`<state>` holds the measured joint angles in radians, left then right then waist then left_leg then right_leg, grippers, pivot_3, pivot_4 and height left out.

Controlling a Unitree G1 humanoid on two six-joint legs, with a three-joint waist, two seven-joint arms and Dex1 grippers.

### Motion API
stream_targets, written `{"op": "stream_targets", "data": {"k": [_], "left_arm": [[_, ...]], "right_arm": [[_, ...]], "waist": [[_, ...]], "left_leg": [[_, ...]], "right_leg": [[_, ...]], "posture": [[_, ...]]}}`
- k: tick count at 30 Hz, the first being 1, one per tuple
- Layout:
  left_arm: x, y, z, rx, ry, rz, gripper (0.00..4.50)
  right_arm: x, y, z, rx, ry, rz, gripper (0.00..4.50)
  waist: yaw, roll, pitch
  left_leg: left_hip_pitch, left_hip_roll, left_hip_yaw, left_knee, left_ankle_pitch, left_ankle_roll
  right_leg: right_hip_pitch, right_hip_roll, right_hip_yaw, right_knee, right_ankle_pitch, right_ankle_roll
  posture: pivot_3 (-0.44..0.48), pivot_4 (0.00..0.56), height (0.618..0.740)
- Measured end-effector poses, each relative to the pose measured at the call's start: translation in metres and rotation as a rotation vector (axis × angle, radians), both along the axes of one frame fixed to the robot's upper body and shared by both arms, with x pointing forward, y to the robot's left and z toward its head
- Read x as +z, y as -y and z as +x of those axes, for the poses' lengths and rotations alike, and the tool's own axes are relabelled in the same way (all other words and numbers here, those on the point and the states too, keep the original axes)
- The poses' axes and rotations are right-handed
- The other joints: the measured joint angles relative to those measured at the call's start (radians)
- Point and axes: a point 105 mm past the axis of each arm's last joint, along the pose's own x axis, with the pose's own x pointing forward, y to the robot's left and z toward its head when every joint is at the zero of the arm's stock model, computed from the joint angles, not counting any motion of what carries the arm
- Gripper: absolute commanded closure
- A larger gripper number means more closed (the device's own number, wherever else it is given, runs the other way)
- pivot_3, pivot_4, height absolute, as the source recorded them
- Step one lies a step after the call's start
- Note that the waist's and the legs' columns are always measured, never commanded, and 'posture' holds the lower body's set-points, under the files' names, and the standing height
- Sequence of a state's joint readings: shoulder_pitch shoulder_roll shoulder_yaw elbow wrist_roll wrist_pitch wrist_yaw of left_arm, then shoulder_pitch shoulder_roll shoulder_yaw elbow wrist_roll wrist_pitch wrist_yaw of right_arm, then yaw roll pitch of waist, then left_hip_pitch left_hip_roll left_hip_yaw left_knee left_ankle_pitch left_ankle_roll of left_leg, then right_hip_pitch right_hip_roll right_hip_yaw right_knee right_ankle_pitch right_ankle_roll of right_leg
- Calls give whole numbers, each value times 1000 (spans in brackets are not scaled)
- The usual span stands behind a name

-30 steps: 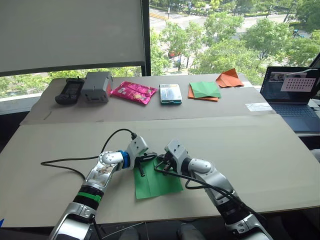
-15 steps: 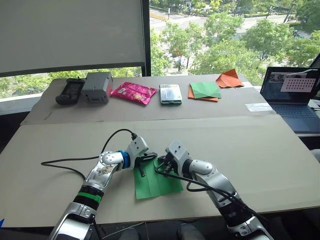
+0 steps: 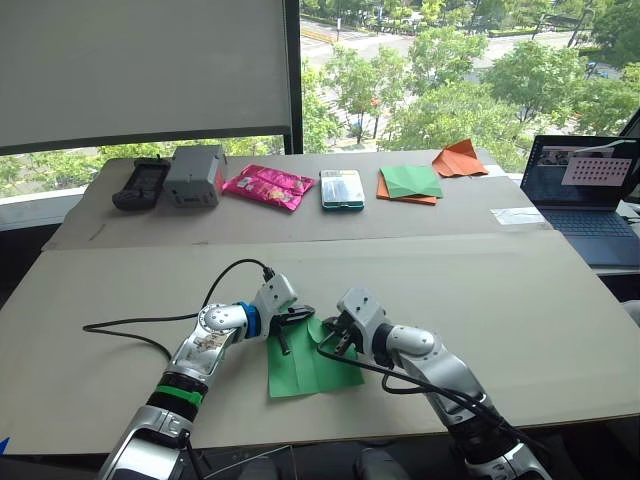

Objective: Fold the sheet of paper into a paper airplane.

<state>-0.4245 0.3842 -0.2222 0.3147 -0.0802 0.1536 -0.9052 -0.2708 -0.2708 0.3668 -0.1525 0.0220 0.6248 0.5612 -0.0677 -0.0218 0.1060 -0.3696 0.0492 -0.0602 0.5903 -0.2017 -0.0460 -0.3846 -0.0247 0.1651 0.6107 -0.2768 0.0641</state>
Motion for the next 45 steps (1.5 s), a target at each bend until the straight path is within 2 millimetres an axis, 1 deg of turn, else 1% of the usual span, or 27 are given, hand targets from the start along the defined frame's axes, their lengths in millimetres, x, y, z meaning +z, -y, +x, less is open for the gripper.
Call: {"op": "stream_targets", "data": {"k": [17, 28, 36, 38, 41, 43, 45], "left_arm": [[-2, 2, -1, -8, -4, 4, 4500], [-3, 3, -2, -15, -6, 6, 4500], [-3, 3, -2, -16, -6, 5, 4500], [-2, 3, -2, -16, -4, 5, 4500], [-1, 4, -1, -18, 5, 1, 4500], [0, 3, -1, -14, 9, -3, 4500], [1, 3, 0, -11, 10, -7, 4500]], "right_arm": [[-2, 27, -23, -61, -39, -5, 4448], [-4, 40, -35, -88, -57, -11, 4448], [-2, 44, -35, -107, -50, -15, 4448], [4, 42, -33, -108, -30, 12, 4448], [15, 37, -31, -110, -12, 121, 4448], [33, 33, -29, -96, 35, 181, 4448], [54, 26, -30, -44, 102, 225, 4448]], "waist": [[8, -4, -1], [17, -6, -1], [23, -7, -1], [23, -7, -1], [20, -5, 4], [20, -5, 5], [20, -5, 5]], "left_leg": [[0, 0, 0, 0, -1, -1], [0, 0, 0, 0, -1, -2], [0, 0, 0, 0, -1, -2], [0, 0, 0, 0, -1, -2], [-2, 0, 0, 0, -1, -2], [-2, 0, 0, 0, -1, -2], [-2, 0, 0, 0, -1, -2]], "right_leg": [[0, 0, 0, -1, -1, -1], [0, -1, 0, -2, -2, -1], [-1, -1, 0, -2, -2, -1], [-1, -1, 0, -2, -2, -1], [-3, -1, 0, -2, -2, -1], [-3, -1, 0, -1, -2, -1], [-3, 0, 0, -1, -2, -1]], "posture": [[0, 150, 740], [0, 150, 740], [0, 150, 740], [0, 150, 740], [0, 150, 740], [0, 150, 740], [0, 150, 740]]}}
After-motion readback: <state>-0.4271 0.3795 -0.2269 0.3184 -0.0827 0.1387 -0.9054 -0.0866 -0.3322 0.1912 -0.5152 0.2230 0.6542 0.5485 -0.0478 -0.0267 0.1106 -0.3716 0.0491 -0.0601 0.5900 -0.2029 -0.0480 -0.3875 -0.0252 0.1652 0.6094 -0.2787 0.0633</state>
